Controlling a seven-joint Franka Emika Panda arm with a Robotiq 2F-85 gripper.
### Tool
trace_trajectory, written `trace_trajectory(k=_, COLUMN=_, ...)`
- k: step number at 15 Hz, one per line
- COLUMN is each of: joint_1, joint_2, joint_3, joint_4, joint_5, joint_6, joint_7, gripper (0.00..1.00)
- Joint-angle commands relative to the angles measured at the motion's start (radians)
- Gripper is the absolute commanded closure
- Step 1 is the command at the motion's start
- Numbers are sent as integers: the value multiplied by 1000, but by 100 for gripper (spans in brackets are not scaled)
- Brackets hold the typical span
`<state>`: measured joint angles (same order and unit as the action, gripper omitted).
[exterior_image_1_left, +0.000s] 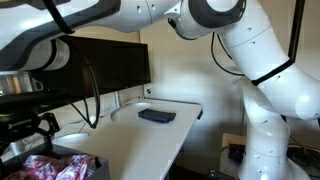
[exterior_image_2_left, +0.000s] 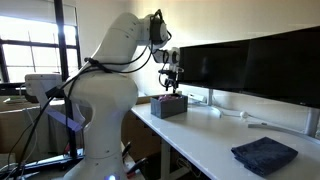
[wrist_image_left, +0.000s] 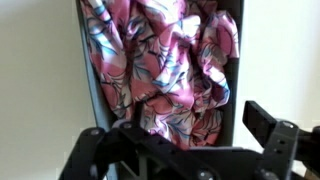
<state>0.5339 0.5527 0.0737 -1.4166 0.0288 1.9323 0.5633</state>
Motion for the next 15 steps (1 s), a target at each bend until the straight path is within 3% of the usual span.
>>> trace_trajectory(k=1, joint_1=-6, joint_2=-111, joint_3=25, joint_4=-138, joint_5=-31, joint_6=-10, joint_7=91, gripper=0)
trace_trajectory(k=8, joint_1=-22, joint_2=-239, joint_3=62, joint_4=-269, joint_5=-69, joint_6=-3, joint_7=197, gripper=0)
trace_trajectory(k=14, joint_1=-65, joint_2=-314, joint_3=115, joint_4=-334, joint_5=-32, joint_6=-4, joint_7=135, gripper=0)
trace_trajectory(k=15, joint_1=-57, joint_2=-251, joint_3=114, joint_4=-256, joint_5=-59, joint_6=-18, joint_7=171, gripper=0)
